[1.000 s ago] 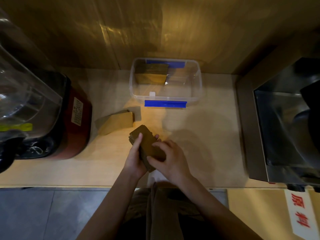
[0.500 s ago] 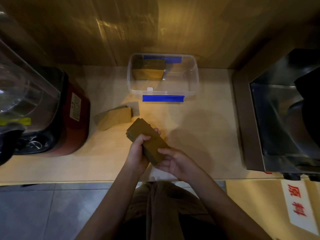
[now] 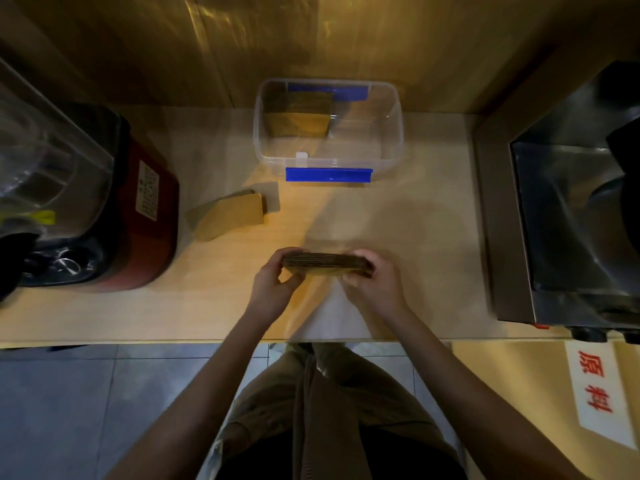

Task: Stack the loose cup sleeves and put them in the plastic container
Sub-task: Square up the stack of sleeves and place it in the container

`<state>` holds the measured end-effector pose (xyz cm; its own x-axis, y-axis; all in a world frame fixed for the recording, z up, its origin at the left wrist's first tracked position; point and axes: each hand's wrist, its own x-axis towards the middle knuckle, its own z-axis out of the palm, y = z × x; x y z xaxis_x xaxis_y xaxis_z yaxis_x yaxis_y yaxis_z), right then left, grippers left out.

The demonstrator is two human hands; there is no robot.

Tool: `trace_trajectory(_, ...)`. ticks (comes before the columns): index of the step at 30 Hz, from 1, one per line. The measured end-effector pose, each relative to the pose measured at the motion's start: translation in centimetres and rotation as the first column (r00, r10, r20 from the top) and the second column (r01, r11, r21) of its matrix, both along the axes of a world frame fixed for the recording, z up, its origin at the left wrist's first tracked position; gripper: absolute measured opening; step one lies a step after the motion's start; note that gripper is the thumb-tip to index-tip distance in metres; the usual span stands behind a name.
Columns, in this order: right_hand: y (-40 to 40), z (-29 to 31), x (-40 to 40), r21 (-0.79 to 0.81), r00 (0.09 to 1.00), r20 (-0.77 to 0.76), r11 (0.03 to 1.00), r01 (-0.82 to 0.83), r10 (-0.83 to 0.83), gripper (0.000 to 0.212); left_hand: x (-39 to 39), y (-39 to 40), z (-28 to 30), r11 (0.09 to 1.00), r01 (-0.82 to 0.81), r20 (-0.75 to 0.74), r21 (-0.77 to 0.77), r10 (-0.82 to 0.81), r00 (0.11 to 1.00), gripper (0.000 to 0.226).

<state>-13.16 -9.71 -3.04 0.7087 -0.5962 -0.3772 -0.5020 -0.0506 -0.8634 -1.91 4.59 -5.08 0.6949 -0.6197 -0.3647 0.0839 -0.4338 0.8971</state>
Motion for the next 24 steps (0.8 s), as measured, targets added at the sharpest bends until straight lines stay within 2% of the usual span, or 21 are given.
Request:
trace_trajectory(2,0.5,-1.2,0.3,-0.059,0.998,0.013,0.997,0.059,-0.058,0.037,-0.5,-0.4,-1.0,0.998,-0.058,0.042,0.035,0.057,0.997,0.044)
trace_trajectory(6,1.2,-2.5,0.5,0.047,0.976,-0.007,0.975,0.216,-0.216,0.05,-0.6,-1.1,-1.7,0.993,-0.11,-0.013,0.047,0.111,0.994,0.051)
trace_trajectory(11,1.9,-3.8,0.5,0.089,0.959,-0.011,0.955,0.282,-0.283,0.04,-1.3,-1.7,-1.9,0.981,-0.191,-0.092,0.019,0.192,0.977,0.045)
trace_trajectory(15,2.1,-3.1,0.4,0.073,0.964,0.015,0.962,0.264,-0.266,0.047,-1.9,-1.9,-1.7,0.955,-0.294,-0.117,0.02,0.295,0.948,0.047)
trace_trajectory(18,2.6,-2.6,0.4,0.09,0.974,0.018,0.97,0.224,-0.226,0.056,-2.5,-1.9,-1.8,0.957,-0.288,-0.09,0.041,0.291,0.953,0.051)
trace_trajectory(24,3.4,-2.6,0.8,0.096,0.972,0.029,0.969,0.228,-0.231,0.056,-3.7,-2.7,-1.2,0.951,-0.299,-0.042,0.079,0.303,0.952,0.053)
